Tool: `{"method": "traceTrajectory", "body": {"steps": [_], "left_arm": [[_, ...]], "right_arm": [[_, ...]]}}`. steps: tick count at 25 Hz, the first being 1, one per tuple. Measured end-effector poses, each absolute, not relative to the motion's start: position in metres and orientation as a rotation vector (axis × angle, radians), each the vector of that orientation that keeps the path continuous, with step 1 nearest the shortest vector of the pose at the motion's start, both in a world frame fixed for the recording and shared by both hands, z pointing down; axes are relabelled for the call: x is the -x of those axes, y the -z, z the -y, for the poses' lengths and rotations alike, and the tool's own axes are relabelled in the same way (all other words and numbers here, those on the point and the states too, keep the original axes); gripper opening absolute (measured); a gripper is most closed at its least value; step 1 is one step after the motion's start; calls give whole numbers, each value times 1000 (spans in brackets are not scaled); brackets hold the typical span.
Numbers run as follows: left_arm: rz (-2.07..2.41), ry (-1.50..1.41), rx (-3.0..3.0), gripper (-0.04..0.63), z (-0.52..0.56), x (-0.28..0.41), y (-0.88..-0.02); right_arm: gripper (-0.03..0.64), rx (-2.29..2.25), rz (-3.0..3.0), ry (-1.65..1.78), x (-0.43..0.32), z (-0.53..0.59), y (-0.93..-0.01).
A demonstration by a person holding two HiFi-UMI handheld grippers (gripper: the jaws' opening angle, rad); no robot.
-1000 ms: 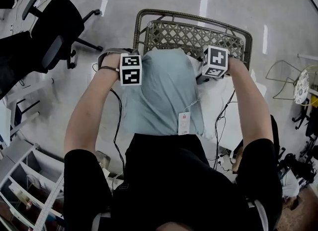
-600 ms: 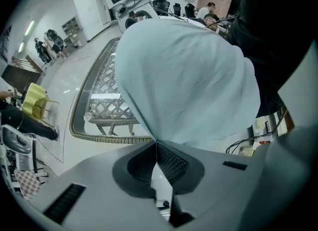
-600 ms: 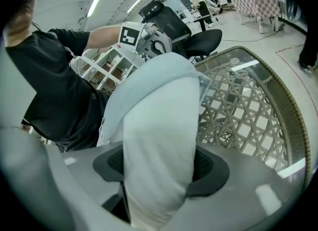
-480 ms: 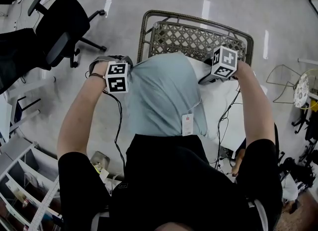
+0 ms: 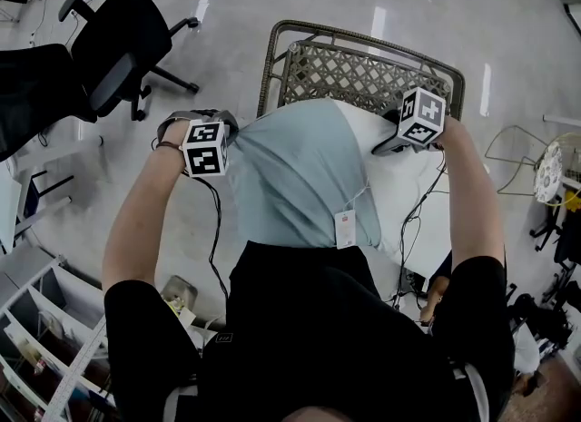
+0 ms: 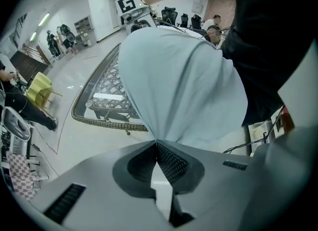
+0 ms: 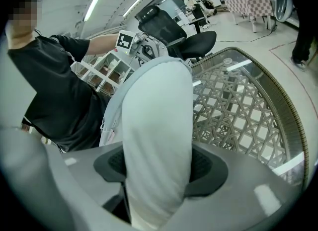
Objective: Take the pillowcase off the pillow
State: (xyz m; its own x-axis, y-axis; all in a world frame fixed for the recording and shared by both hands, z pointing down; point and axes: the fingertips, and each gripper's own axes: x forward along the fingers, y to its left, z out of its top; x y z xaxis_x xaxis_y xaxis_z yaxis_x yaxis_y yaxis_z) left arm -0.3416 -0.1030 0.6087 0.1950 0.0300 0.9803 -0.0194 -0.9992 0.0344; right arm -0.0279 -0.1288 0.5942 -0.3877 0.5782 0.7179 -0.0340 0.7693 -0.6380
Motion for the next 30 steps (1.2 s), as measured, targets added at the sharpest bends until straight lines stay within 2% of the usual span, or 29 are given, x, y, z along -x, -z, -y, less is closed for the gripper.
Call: {"method": "traceTrajectory", "body": {"steps": [9,22,27,30], "left_arm": [[-44,-2018,-2440,8,116,332,-594],[-104,-1968,-2332,6,69,345,-609],[-240,-2069,-2217,6,39,369,-616],[-45,-1998,-2305,8,53,361,-613]], "right_arm": [[304,342,1869,-732,2,143,-595],[304,309,1880,-770,-12,150,-596],[302,190,1848,-798,-40,164,-593],[310,107,1827,-768,-54,179,-588]]}}
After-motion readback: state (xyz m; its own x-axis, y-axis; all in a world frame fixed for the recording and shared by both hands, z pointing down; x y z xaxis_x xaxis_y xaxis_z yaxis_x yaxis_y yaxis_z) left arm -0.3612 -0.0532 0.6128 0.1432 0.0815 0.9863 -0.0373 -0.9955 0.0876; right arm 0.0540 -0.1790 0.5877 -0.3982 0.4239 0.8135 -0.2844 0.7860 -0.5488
